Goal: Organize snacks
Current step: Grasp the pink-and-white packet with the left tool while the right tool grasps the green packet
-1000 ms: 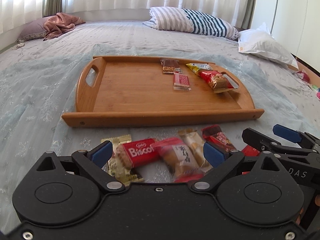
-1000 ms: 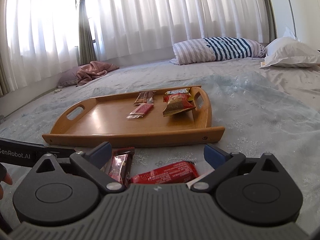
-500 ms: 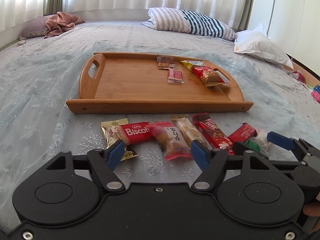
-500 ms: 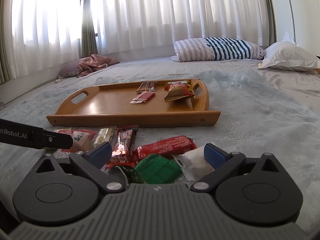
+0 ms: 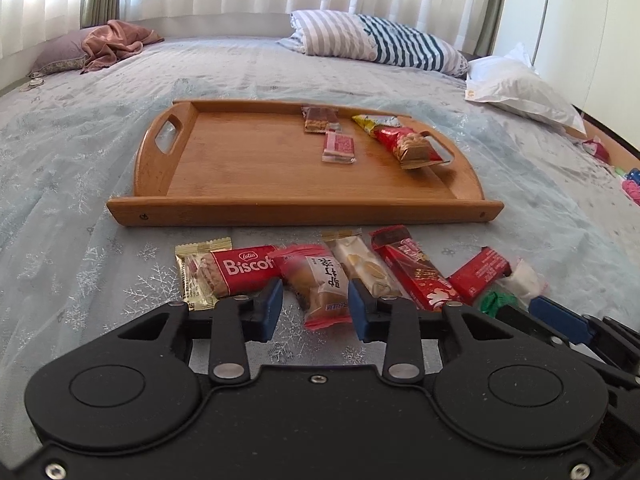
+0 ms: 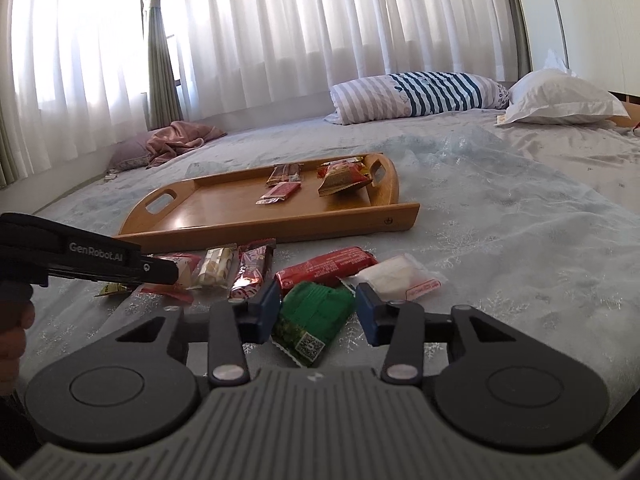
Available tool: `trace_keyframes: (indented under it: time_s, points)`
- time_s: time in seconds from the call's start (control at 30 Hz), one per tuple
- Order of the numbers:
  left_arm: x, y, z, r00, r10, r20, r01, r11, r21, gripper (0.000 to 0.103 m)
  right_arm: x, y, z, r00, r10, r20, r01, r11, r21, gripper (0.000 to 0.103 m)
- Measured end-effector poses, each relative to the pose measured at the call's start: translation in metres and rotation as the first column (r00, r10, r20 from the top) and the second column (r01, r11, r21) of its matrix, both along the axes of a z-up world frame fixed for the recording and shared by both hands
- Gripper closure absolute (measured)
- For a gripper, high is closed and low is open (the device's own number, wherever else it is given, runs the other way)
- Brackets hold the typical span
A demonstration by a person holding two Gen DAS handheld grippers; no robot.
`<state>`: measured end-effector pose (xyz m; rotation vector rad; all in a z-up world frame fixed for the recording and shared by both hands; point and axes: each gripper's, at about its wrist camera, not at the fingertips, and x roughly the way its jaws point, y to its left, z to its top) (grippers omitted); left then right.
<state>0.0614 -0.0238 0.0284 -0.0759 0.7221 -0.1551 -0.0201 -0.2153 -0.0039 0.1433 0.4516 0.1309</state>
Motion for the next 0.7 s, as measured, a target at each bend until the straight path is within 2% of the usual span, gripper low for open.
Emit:
trace_keyframes:
  time_s: [0.2, 0.27, 0.33, 0.47, 0.53, 0.57, 0.6, 0.7]
  points:
    - [0.005, -0.003, -0.005, 1.000, 0.006, -0.001, -0.006, 1.000, -0.006, 0.066, -0.001, 0.005, -0.003, 1.000, -0.011, -0.028, 0.012, 1.000, 0.019, 0.056]
    - [0.005, -0.004, -0.004, 1.000, 0.010, -0.001, -0.010, 1.000, -0.009, 0.064, -0.001, 0.005, -0.005, 0.999, -0.009, -0.044, 0.011, 0.999, 0.045, 0.055]
    - [0.005, -0.004, -0.005, 1.000, 0.008, -0.002, -0.008, 1.000, -0.015, 0.058, -0.001, 0.006, -0.007, 0.998, -0.005, -0.057, 0.008, 0.998, 0.065, 0.055]
    - [0.010, -0.006, -0.012, 1.000, 0.022, -0.008, -0.022, 1.000, -0.001, 0.056, -0.002, 0.012, -0.010, 0.998, -0.011, -0.055, 0.014, 0.999, 0.052, 0.056]
    - [0.010, -0.007, -0.013, 1.000, 0.024, -0.005, -0.024, 1.000, 0.003, 0.056, -0.001, 0.013, -0.009, 0.998, -0.014, -0.053, 0.017, 0.998, 0.055, 0.056]
    - [0.010, -0.008, -0.012, 1.000, 0.022, -0.003, -0.022, 1.000, 0.006, 0.058, 0.000, 0.013, -0.009, 0.998, -0.017, -0.055, 0.020, 0.998, 0.058, 0.058]
    - [0.009, -0.008, -0.012, 1.000, 0.014, -0.003, -0.014, 1.000, 0.003, 0.065, 0.000, 0.012, -0.009, 0.998, -0.019, -0.057, 0.023, 0.998, 0.061, 0.058]
    - [0.007, -0.010, -0.010, 1.000, -0.007, -0.006, 0.007, 1.000, 0.009, 0.069, -0.001, 0.010, -0.009, 0.998, -0.020, -0.061, 0.024, 0.998, 0.064, 0.063]
